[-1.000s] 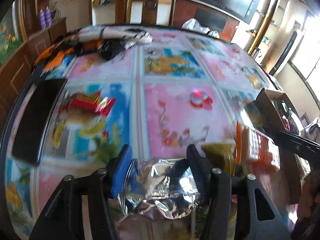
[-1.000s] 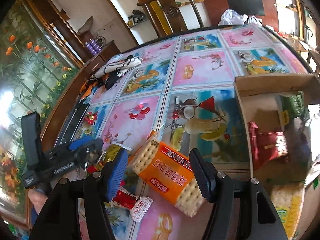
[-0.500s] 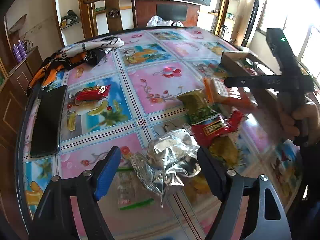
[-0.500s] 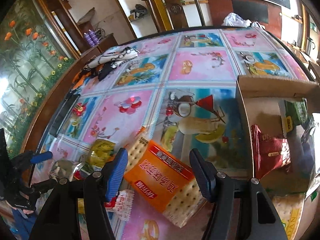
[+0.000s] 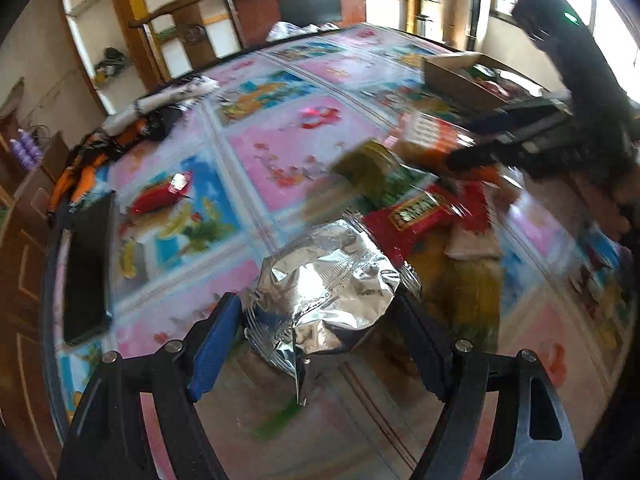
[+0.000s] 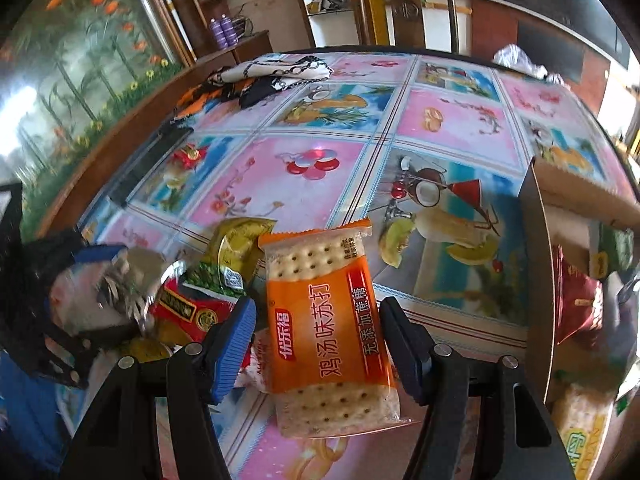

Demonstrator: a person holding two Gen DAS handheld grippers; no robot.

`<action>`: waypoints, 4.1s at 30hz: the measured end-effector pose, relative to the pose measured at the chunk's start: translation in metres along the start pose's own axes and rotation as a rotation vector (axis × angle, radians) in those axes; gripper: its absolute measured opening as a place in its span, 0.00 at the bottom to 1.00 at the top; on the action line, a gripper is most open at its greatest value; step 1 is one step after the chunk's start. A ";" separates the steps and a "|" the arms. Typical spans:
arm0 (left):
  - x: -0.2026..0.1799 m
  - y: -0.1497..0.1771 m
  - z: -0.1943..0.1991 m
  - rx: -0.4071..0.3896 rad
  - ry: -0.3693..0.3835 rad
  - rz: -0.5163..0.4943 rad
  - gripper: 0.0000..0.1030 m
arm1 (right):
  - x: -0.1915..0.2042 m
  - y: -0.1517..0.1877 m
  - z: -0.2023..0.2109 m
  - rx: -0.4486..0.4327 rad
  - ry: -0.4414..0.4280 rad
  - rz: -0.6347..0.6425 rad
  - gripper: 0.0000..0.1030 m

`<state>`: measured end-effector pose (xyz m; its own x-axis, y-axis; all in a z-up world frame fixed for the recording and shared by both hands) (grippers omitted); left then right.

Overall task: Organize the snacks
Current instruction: 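Grasp a foil bag with the left gripper while the right grasps an orange cracker pack, then carry both packs into the cardboard box and open both grippers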

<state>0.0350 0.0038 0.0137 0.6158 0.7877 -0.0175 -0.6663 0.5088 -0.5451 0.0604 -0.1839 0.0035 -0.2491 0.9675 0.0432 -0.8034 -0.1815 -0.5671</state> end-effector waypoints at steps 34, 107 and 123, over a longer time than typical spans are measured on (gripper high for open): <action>0.017 -0.045 0.000 -0.195 -0.103 0.293 0.56 | -0.016 -0.002 0.017 -0.107 0.101 -0.042 0.56; -0.271 -0.139 -0.056 -0.288 0.181 0.093 0.56 | -0.251 0.057 0.115 -0.263 0.168 -0.603 0.55; -0.287 -0.133 -0.061 -0.311 0.158 0.013 0.56 | -0.256 0.063 0.093 -0.137 0.229 -0.604 0.56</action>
<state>-0.0272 -0.3112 0.0401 0.6818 0.7176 -0.1423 -0.5293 0.3496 -0.7731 0.0229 -0.4598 0.0334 0.3578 0.9078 0.2188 -0.6859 0.4145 -0.5980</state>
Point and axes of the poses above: each gripper's, at about its wrist camera, not at the fingertips, and z roughly against the way its jaws point, x to its left, y to its underside, the point moved 1 cm from there along -z, roughly the way its jaws point, and after that the axes turned 9 degrees about y, right-handed, at the moved point
